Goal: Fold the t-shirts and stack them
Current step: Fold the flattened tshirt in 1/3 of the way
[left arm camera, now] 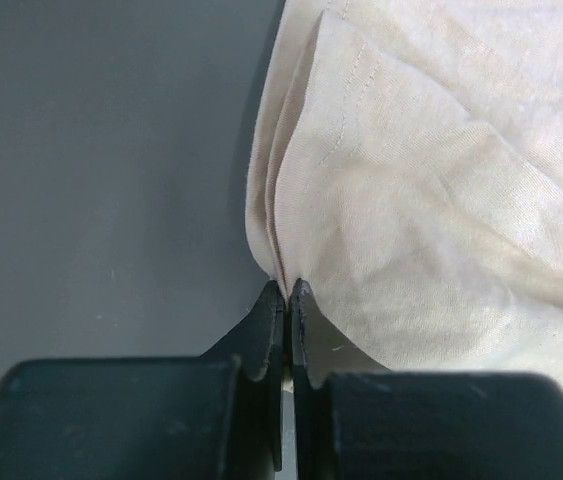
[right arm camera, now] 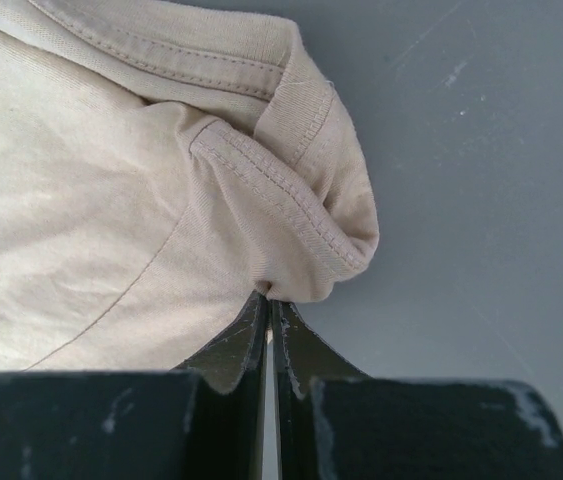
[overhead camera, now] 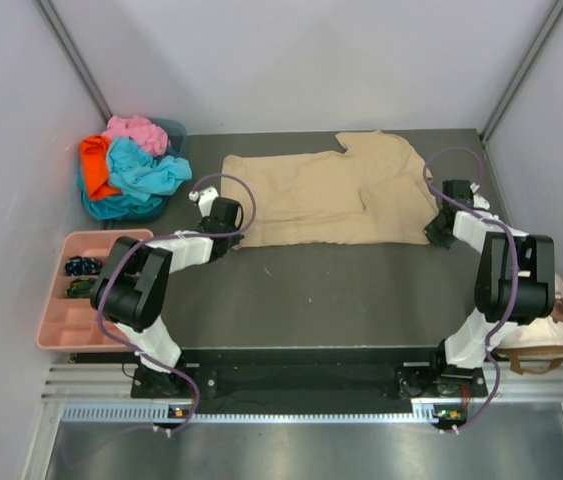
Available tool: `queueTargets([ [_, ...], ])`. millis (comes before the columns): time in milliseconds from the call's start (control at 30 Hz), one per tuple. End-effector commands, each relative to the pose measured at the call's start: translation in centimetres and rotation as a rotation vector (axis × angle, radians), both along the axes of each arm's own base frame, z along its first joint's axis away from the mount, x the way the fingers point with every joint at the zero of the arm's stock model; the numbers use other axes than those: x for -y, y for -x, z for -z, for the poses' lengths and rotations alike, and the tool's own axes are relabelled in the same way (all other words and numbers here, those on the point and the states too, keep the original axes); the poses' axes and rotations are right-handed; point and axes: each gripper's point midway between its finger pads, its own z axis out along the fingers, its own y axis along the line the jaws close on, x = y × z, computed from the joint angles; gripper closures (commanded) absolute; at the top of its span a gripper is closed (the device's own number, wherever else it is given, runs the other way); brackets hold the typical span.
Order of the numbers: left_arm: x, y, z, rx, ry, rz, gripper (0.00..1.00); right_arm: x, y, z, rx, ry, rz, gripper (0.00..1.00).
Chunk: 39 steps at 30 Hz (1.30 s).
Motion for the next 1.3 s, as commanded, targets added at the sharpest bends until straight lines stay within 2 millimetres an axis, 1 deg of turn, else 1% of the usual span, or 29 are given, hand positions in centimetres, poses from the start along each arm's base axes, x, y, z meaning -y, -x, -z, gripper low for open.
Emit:
queueTargets([
  [0, 0.1, 0.1, -0.5, -0.002, -0.001, 0.004, 1.00, 0.6, -0.2, -1.3, 0.038, -0.002, 0.034, 1.00],
  [100, -0.1, 0.2, -1.3, 0.010, -0.003, 0.000, 1.00, 0.7, 0.7, -1.4, 0.011, 0.003, 0.053, 1.00],
  [167, -0.6, 1.3, -0.9, -0.031, -0.022, -0.001, 1.00, 0.7, 1.5, -1.3, -0.014, 0.003, 0.059, 1.00],
  [233, -0.8, 1.6, -1.4, -0.026, -0.024, -0.005, 1.00, 0.7, 2.0, -1.5, -0.019, 0.002, 0.065, 1.00],
  [267, -1.0, 2.1, -1.2, -0.040, -0.032, -0.006, 1.00, 0.5, 2.8, -1.3, -0.041, -0.001, 0.066, 1.00],
  [333, -1.3, 2.5, -1.7, -0.039, -0.036, -0.008, 1.00, 0.5, 3.7, -1.4, -0.052, -0.001, 0.073, 1.00],
  [400, -1.7, 3.4, -1.9, -0.053, -0.045, -0.011, 1.00, 0.5, 5.2, -0.9, -0.094, -0.001, 0.086, 1.00],
  [433, -1.8, 3.6, -2.0, -0.055, -0.046, -0.011, 1.00, 0.4, 5.6, -1.2, -0.092, 0.000, 0.090, 1.00],
  [467, -1.9, 4.1, -1.8, -0.066, -0.048, -0.013, 1.00, 0.4, 6.4, -0.9, -0.107, -0.002, 0.095, 1.00],
  [500, -2.1, 4.5, -2.0, -0.070, -0.048, -0.012, 1.00, 0.4, 7.3, -0.8, -0.134, 0.002, 0.102, 1.00],
  [567, -2.3, 5.4, -1.8, -0.087, -0.046, -0.022, 1.00, 0.4, 8.5, -0.9, -0.155, 0.004, 0.112, 1.00],
  [600, -2.4, 5.7, -2.0, -0.087, -0.042, -0.024, 1.00, 0.4, 9.0, -1.0, -0.165, 0.009, 0.119, 1.00],
  [633, -2.6, 6.4, -1.9, -0.107, -0.036, -0.032, 1.00, 0.4, 10.0, -1.0, -0.196, 0.010, 0.128, 1.00],
  [667, -2.7, 7.1, -1.6, -0.123, -0.034, -0.037, 1.00, 0.5, 10.5, -1.3, -0.196, 0.016, 0.135, 1.00],
  [700, -2.7, 7.4, -2.0, -0.115, -0.021, -0.041, 1.00, 0.6, 10.9, -1.4, -0.203, 0.023, 0.146, 1.00],
  [733, -2.8, 8.1, -1.9, -0.130, -0.009, -0.051, 1.00, 0.6, 11.8, -1.5, -0.226, 0.026, 0.152, 1.00],
  [833, -3.1, 9.8, -1.9, -0.149, 0.019, -0.071, 1.00, 0.8, 12.9, -2.0, -0.235, 0.043, 0.162, 1.00],
  [900, -3.3, 10.9, -2.2, -0.146, 0.036, -0.080, 1.00, 0.9, 13.3, -2.4, -0.228, 0.049, 0.169, 1.00],
  [933, -3.6, 11.5, -1.8, -0.152, 0.039, -0.097, 1.00, 0.9, 13.5, -2.4, -0.231, 0.049, 0.169, 1.00],
  [967, -3.9, 11.9, -2.0, -0.147, 0.036, -0.109, 1.00, 0.9, 13.8, -2.4, -0.238, 0.047, 0.168, 1.00],
  [1033, -4.4, 12.9, -1.6, -0.161, 0.033, -0.130, 1.00, 0.7, 14.2, -2.3, -0.253, 0.044, 0.165, 1.00],
  [1100, -4.9, 13.7, -1.6, -0.170, 0.028, -0.148, 1.00, 0.6, 14.9, -2.2, -0.272, 0.041, 0.163, 1.00],
  [1167, -5.3, 14.7, -1.2, -0.185, 0.027, -0.163, 1.00, 0.3, 15.7, -1.7, -0.290, 0.030, 0.160, 1.00],
  [1233, -5.4, 15.5, -0.7, -0.198, 0.032, -0.168, 1.00, 0.1, 16.1, -1.5, -0.291, 0.023, 0.156, 1.00],
  [1267, -5.4, 15.7, -0.8, -0.193, 0.037, -0.167, 1.00, 0.1, 16.4, -1.4, -0.294, 0.021, 0.156, 1.00],
])
